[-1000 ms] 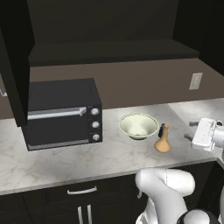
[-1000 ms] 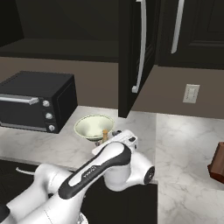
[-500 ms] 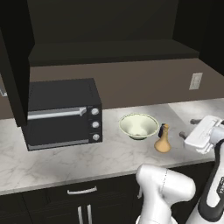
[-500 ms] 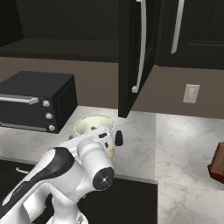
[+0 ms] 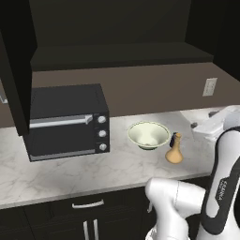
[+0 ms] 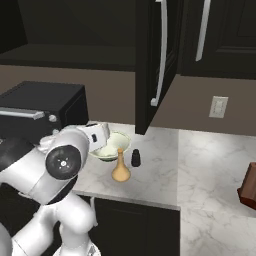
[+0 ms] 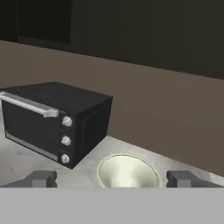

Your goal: Retrieve the bottle and the shaker from the cabinet and place them next to the mixing bowl on the counter. Then add garlic from the fridge to the mixing bowl.

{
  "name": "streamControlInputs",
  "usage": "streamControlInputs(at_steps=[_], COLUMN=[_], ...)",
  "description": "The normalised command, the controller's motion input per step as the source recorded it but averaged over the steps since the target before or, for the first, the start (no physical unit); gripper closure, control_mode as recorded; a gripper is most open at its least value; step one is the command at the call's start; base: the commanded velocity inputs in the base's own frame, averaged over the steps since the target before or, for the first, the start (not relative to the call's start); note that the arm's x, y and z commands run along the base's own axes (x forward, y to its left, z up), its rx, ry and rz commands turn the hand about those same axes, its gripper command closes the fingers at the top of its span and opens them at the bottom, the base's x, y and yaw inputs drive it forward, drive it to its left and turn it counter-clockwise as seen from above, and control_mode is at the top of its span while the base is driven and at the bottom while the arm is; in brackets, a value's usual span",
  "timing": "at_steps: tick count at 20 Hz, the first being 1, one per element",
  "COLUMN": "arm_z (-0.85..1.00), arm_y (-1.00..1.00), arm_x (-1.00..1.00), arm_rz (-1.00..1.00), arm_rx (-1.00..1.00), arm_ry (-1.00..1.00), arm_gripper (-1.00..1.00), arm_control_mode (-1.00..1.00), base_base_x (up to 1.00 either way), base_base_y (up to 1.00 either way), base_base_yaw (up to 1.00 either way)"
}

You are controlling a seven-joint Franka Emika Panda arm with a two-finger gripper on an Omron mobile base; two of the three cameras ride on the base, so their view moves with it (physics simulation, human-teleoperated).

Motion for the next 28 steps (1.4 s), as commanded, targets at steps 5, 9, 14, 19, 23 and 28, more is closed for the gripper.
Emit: streamControlInputs(at_steps=[5,9,14,19,23,28], arm_z=[0.24,-0.01,-0.3,-0.24,0.0,0.0], arm_y=[0.43,0.72,0.56,0.27,-0.08,-0.05], arm_x=[0.06,0.35,0.41,0.37,0.0,0.0], arm_rz=[-0.23,-0.36,-0.39,-0.28,0.01,0.07], arm_rx=[0.0,0.0,0.05,0.12,0.11,0.01], arm_ry=[0.42,0.38,0.28,0.03,0.0,0.0], arm_gripper=[-1.0,-1.0,-1.0,-1.0,-1.0,-1.0], arm_control_mode=[-1.0,-1.0,-1.0,-1.0,-1.0,-1.0], base_base_x=[0.0,0.0,0.0,0.0,0.0,0.0], base_base_y=[0.0,0.0,0.0,0.0,0.0,0.0], base_base_yaw=[0.0,0.0,0.0,0.0,0.0,0.0])
